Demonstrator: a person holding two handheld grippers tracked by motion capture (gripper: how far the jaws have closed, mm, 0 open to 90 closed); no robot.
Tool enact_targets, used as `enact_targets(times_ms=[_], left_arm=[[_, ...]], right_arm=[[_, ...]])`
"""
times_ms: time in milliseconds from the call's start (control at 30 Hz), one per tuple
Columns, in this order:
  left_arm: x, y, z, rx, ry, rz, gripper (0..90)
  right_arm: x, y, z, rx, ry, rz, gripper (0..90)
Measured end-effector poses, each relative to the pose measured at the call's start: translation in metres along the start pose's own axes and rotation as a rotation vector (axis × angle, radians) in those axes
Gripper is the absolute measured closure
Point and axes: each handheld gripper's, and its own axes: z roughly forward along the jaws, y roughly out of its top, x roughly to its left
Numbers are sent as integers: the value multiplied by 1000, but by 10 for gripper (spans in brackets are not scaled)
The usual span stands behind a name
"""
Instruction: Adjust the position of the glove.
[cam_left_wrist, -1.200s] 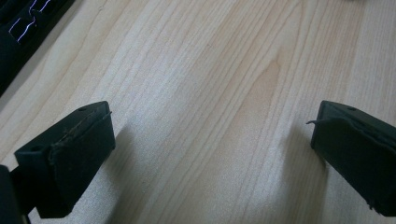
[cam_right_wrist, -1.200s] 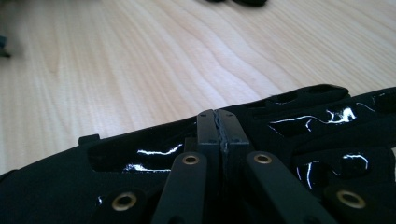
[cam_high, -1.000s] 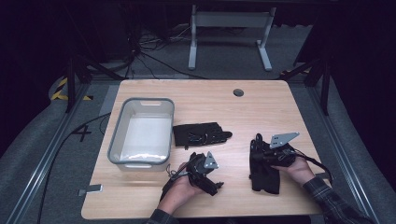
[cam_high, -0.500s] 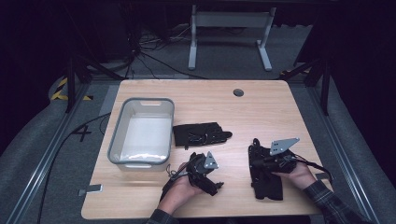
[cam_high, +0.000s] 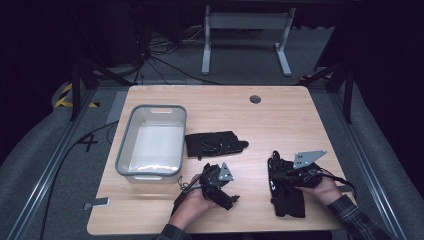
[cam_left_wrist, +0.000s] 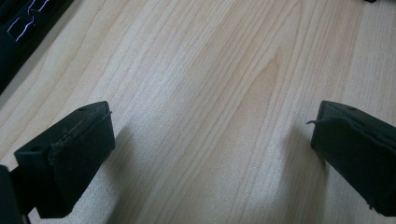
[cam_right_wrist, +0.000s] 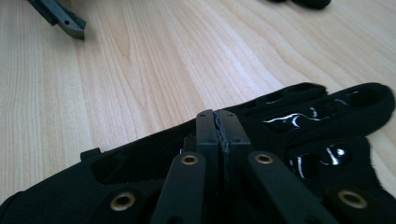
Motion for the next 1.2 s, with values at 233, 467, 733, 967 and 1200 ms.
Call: enact_targets(times_ms=[233, 467, 733, 967, 1200], left_arm=[[0, 0, 0, 1, 0, -1, 0], [0, 0, 0, 0, 0, -1, 0], [-1, 2, -2, 18, 5, -4, 27], [0, 5, -10, 17, 23, -13, 207], [4, 21, -17, 10, 41, -32, 634]], right_arm=[[-1, -5, -16, -40, -44, 33, 654], [-2, -22, -33, -43, -106, 73, 462], [-4, -46, -52, -70, -167, 122, 314], [-8, -67, -59, -53, -208, 142, 218], [-11, -77, -62, -51, -247, 150, 192]])
